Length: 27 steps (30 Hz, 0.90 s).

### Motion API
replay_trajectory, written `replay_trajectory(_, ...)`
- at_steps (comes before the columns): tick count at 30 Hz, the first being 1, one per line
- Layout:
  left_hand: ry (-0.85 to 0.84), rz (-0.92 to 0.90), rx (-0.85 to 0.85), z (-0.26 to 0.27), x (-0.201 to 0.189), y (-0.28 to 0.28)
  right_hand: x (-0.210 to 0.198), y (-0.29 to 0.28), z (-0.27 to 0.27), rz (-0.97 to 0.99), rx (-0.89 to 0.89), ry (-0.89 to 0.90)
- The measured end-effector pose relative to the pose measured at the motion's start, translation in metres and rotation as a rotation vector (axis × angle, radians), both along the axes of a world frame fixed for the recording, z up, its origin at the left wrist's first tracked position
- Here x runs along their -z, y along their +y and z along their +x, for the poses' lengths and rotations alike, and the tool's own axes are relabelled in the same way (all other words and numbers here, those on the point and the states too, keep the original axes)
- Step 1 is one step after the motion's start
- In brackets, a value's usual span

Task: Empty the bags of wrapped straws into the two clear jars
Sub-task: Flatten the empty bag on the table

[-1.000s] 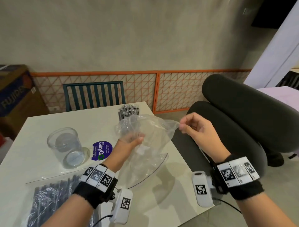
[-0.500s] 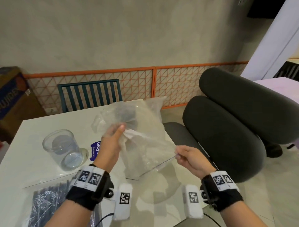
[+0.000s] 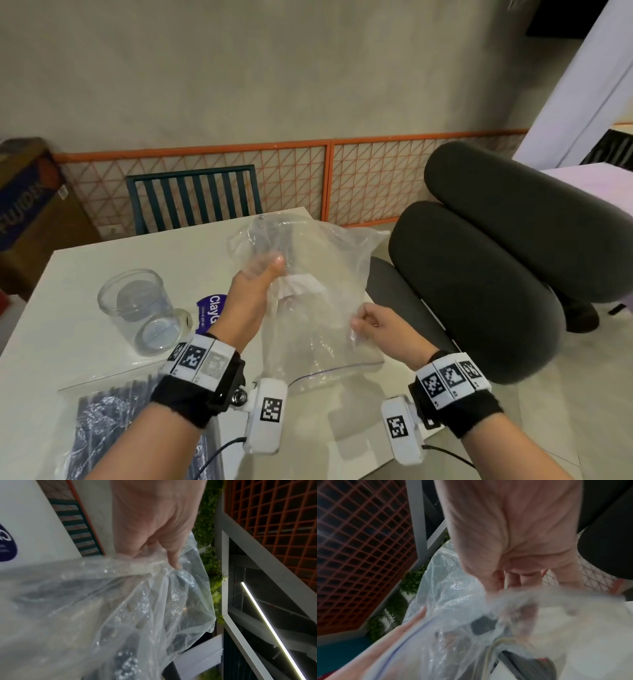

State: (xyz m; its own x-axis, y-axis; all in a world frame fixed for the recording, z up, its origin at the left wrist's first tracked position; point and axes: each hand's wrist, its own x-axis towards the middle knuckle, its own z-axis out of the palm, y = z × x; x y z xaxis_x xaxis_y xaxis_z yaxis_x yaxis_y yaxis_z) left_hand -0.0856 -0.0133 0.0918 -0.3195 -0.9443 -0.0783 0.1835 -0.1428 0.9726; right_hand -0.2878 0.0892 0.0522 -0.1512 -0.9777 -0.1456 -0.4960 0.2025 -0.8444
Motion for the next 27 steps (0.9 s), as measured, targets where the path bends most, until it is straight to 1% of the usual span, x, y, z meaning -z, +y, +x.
replay_trajectory(1, -0.063, 0.009, -0.022, 0.004, 0.002, 0.0, 0.0, -0.001, 0.0, -0.04, 0.05, -0.034)
replay_trajectory(2, -0.175, 0.031, -0.038, 0.008, 0.008, 0.002, 0.001, -0.001, 0.001, -0.072, 0.105, -0.088)
replay_trajectory(3, -0.314, 0.056, -0.018, 0.011, 0.017, 0.008, 0.0, 0.0, 0.002, -0.099, 0.141, -0.151)
replay_trajectory(4, -0.444, 0.084, 0.041, 0.012, 0.026, 0.018, 0.001, 0.0, 0.002, -0.113, 0.162, -0.2)
replay_trajectory(5, -0.525, 0.109, 0.106, 0.012, 0.038, 0.028, 0.001, 0.0, 0.004, -0.106, 0.172, -0.234)
replay_trajectory(6, -0.541, 0.14, 0.122, 0.011, 0.046, 0.038, 0.0, 0.0, 0.007, -0.081, 0.175, -0.28)
replay_trajectory(7, -0.519, 0.155, 0.097, 0.012, 0.053, 0.044, 0.002, -0.001, 0.007, -0.056, 0.184, -0.352)
replay_trajectory(8, -0.492, 0.146, 0.039, 0.012, 0.058, 0.046, 0.004, -0.002, 0.004, -0.03, 0.214, -0.464)
replay_trajectory(10, -0.501, 0.067, -0.078, 0.02, 0.064, 0.044, 0.009, -0.003, -0.009, 0.003, 0.312, -0.717)
replay_trajectory(11, -0.519, 0.032, -0.099, 0.024, 0.064, 0.044, 0.011, -0.002, -0.017, 0.01, 0.354, -0.773)
replay_trajectory(12, -0.533, 0.012, -0.094, 0.026, 0.064, 0.045, 0.013, -0.002, -0.022, 0.019, 0.392, -0.78)
replay_trajectory(13, -0.542, 0.009, -0.072, 0.028, 0.066, 0.048, 0.014, 0.0, -0.023, 0.023, 0.405, -0.721)
replay_trajectory(14, -0.544, 0.017, -0.05, 0.028, 0.068, 0.051, 0.017, 0.001, -0.022, 0.016, 0.401, -0.555)
replay_trajectory(16, -0.554, 0.032, -0.034, 0.028, 0.074, 0.055, 0.02, 0.002, -0.016, -0.016, 0.42, -0.057)
replay_trajectory(17, -0.576, 0.028, -0.047, 0.027, 0.078, 0.057, 0.023, 0.003, -0.014, -0.011, 0.435, 0.151)
replay_trajectory(18, -0.617, 0.011, -0.07, 0.027, 0.082, 0.058, 0.024, 0.005, -0.011, 0.015, 0.446, 0.274)
replay_trajectory(19, -0.661, -0.008, -0.089, 0.027, 0.087, 0.06, 0.026, 0.006, -0.01, 0.059, 0.461, 0.319)
replay_trajectory(21, -0.717, -0.014, -0.107, 0.027, 0.094, 0.063, 0.03, 0.008, -0.009, 0.155, 0.499, 0.335)
replay_trajectory(23, -0.707, 0.047, -0.096, 0.028, 0.104, 0.065, 0.035, 0.007, -0.011, 0.195, 0.503, 0.354)
replay_trajectory(25, -0.709, 0.149, -0.029, 0.033, 0.112, 0.064, 0.044, 0.005, -0.013, 0.213, 0.416, 0.4)
replay_trajectory(27, -0.801, 0.262, 0.131, 0.041, 0.116, 0.065, 0.058, 0.004, -0.016, 0.339, 0.261, 0.428)
